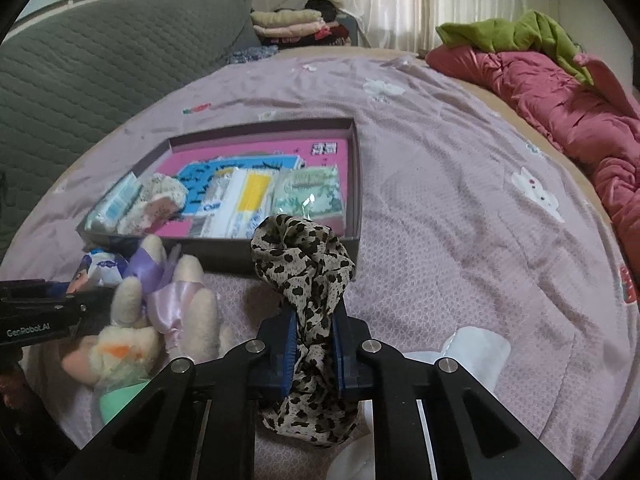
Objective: Organize soft objects
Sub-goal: 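Lift and carry the packet and leopard scrunchie over the pink tray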
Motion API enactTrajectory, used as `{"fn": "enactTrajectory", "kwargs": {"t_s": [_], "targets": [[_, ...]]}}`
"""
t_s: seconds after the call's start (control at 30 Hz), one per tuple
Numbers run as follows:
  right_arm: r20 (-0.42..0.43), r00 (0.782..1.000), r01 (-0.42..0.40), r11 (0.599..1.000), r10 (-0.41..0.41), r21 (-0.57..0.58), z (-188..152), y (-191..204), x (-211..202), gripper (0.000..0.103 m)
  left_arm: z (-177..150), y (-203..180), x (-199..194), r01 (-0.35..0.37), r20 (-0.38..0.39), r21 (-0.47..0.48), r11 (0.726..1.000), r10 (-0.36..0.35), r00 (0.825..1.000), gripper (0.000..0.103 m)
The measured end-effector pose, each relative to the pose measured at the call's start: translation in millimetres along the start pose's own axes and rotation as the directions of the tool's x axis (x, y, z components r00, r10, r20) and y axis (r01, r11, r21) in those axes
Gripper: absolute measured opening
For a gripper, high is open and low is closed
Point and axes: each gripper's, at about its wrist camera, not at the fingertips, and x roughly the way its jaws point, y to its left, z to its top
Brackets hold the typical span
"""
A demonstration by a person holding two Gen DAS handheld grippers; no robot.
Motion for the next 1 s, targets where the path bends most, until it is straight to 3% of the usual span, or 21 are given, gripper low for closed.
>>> {"fn": "enactTrajectory", "kwargs": {"t_s": [0.6,1.0], "targets": [[0.062,0.998,-0.018,1.0,0.017,0.009,9,8,-32,0.015,7,-1,-44,-0.002,0.099,-0.003,1.0,0.002,0.995,0.041],[0.138,0.988,-0.072,0.997,0.066,0.035,47,37,-53,0.015,20,-11,-63,0.016,0.153,0.009,1.0,-0.017,0.988,0.041]]}}
